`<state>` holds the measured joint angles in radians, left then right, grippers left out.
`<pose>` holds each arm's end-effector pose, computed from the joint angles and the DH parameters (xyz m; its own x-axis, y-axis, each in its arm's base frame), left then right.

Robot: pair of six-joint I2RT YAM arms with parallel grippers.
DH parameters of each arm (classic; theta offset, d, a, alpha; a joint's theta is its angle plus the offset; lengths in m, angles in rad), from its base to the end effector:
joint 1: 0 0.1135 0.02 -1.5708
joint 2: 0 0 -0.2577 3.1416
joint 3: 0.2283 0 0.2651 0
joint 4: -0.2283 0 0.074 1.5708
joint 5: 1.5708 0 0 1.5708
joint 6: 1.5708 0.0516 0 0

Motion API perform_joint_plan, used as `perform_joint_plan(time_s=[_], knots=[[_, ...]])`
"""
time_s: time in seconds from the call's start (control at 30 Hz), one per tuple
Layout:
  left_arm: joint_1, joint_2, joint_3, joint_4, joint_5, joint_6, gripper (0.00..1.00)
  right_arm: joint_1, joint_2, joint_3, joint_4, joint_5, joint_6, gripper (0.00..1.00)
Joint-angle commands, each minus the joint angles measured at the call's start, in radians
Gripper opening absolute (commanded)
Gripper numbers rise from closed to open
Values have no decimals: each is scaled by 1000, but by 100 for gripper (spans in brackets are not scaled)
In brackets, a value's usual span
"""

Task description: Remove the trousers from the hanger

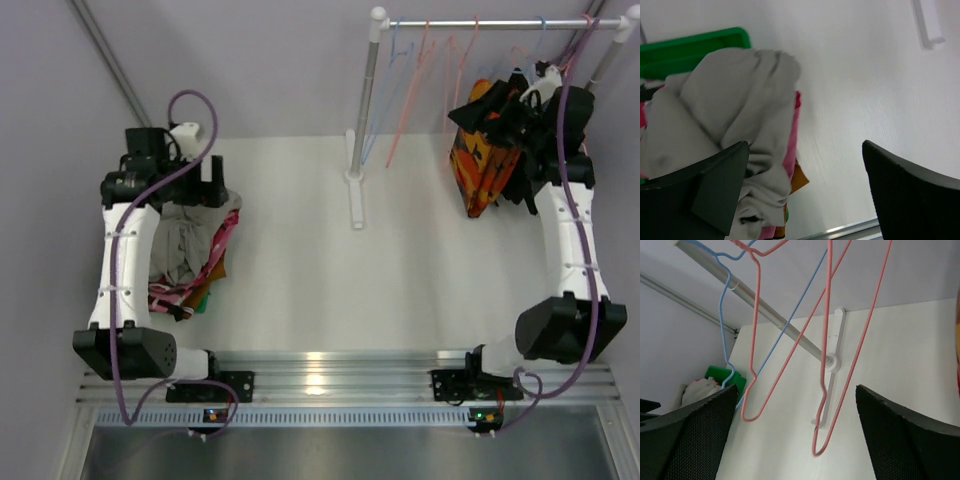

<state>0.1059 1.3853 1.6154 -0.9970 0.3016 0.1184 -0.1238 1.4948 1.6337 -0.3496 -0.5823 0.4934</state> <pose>0.2989 0.0164 0.3986 -0.6720 0.0420 -0.7394 0.1925 0.9740 -0.1196 0.3631 -0.0166 0.4411 -0.3867 0.4467 -0.8068 -0.2809 0.7762 0.5645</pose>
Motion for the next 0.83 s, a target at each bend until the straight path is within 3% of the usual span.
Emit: perform_joint_plan(time_s=[0.0, 0.03, 0.13, 0.33, 0.47, 0.53, 0.8], knots=[[-251, -11, 86, 3, -247, 6, 99, -59, -195, -63, -46, -33, -85, 99], [-344, 18, 115, 4, -286, -31, 99, -62, -227, -83, -52, -37, -129, 99], [-414, 72, 165, 14, -315, -91, 99, -63, -344, -143, -61, -70, -235, 99], [-436, 97, 307, 43, -390, -114, 99, 1, -444, -222, -139, -79, -329, 99], [-436, 66, 281, 73, -516, -114, 99, 200, -418, -235, -172, 98, -397, 100], [-434, 46, 250, 89, -544, -114, 99, 243, -401, -224, -164, 122, -389, 99], [-426, -2, 212, 103, -602, -114, 99, 271, -346, -152, -153, 114, -380, 99]])
